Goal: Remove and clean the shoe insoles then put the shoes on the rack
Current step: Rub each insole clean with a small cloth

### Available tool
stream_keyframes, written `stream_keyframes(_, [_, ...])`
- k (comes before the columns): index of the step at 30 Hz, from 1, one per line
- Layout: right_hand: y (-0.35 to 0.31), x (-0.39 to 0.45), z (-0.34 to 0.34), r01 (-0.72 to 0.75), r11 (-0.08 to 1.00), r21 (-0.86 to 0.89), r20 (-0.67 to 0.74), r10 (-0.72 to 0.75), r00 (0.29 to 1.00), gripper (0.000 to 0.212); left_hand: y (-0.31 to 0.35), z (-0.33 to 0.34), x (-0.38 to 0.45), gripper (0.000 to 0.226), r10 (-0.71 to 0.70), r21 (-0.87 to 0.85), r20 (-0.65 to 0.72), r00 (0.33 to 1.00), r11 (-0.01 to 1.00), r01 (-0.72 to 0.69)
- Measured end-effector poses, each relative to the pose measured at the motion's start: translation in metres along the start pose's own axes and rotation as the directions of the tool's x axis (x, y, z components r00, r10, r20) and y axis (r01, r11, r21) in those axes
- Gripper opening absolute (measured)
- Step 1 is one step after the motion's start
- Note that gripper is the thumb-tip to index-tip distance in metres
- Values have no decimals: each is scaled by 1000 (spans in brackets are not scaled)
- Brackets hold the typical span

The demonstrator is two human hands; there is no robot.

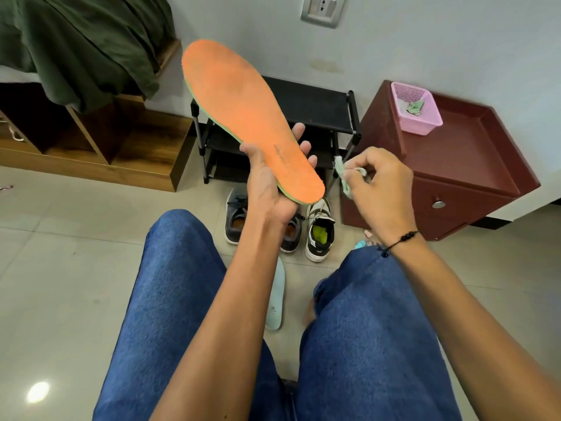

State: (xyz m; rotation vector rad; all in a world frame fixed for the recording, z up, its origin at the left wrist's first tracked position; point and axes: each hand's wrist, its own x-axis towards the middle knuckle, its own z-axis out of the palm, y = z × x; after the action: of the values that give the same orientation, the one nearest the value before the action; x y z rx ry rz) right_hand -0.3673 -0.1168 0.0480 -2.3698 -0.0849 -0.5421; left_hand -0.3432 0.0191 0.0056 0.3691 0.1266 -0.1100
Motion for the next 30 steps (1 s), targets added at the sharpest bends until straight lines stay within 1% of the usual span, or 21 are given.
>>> stream_keyframes(2, [-19, -8, 2, 177, 983, 52, 68, -180, 981, 5, -4, 3, -1, 90, -67, 6, -11, 998, 998, 67])
stream_keyframes(4, [-37, -21, 12, 324, 945, 35, 194, -325, 926, 7, -7, 6, -3, 90, -134, -14, -42, 990, 991, 133])
stream_keyframes(6, [-43, -27, 23, 411, 911, -31, 276, -387, 880, 10, -8, 3, -6, 87, -170, -36, -40, 985, 985, 168])
stream_keyframes(9, [-41, -15, 30, 495, 856, -150, 276, -445, 852, 25, -12, 4, -9, 83, -216, -25, -24, 976, 976, 216])
stream_keyframes(10, [-41, -8, 29, 500, 840, -210, 290, -435, 853, 23, -14, 8, -11, 79, -226, -34, -16, 974, 974, 226])
stream_keyframes(12, [-37, 5, 27, 467, 809, -357, 343, -351, 871, 16, -17, 14, -11, 67, -235, -54, -1, 972, 971, 234])
stream_keyframes(14, [-31, 12, 29, 449, 780, -437, 333, -323, 886, 15, -19, 17, -10, 54, -218, -71, -15, 976, 974, 217])
stream_keyframes(15, [-30, 14, 30, 438, 784, -440, 312, -324, 893, 16, -19, 16, -9, 53, -207, -51, -30, 978, 977, 206])
stream_keyframes(16, [-29, 16, 29, 399, 818, -413, 262, -313, 913, 16, -19, 14, -9, 56, -205, -12, -40, 978, 979, 205])
stream_keyframes(18, [-24, 20, 25, 279, 919, -278, 153, -244, 958, 11, -17, 12, -7, 64, -198, 77, -72, 978, 976, 203])
stream_keyframes(19, [-23, 19, 22, 251, 950, -187, 131, -229, 964, 11, -15, 11, -6, 67, -187, 98, -91, 978, 976, 195])
stream_keyframes(20, [-24, 14, 19, 267, 957, -115, 131, -252, 959, 14, -14, 11, -6, 68, -187, 102, -97, 978, 975, 196])
stream_keyframes(22, [-29, -5, 20, 365, 929, -59, 186, -349, 918, 17, -12, 10, -5, 70, -206, 94, -97, 974, 972, 215])
stream_keyframes(24, [-31, -17, 26, 437, 895, -93, 212, -411, 887, 25, -16, 14, -10, 69, -234, 94, -96, 967, 965, 243])
stream_keyframes(26, [-29, -7, 29, 448, 886, -116, 220, -417, 882, 34, -22, 18, -14, 58, -244, 47, -75, 967, 968, 248])
stream_keyframes(28, [-25, 10, 30, 502, 846, -180, 229, -461, 858, 31, -24, 21, -14, 45, -225, -28, -66, 972, 974, 223])
stream_keyframes(30, [-23, 22, 33, 522, 803, -289, 216, -477, 852, 23, -22, 24, -14, 41, -210, -24, -52, 976, 978, 209])
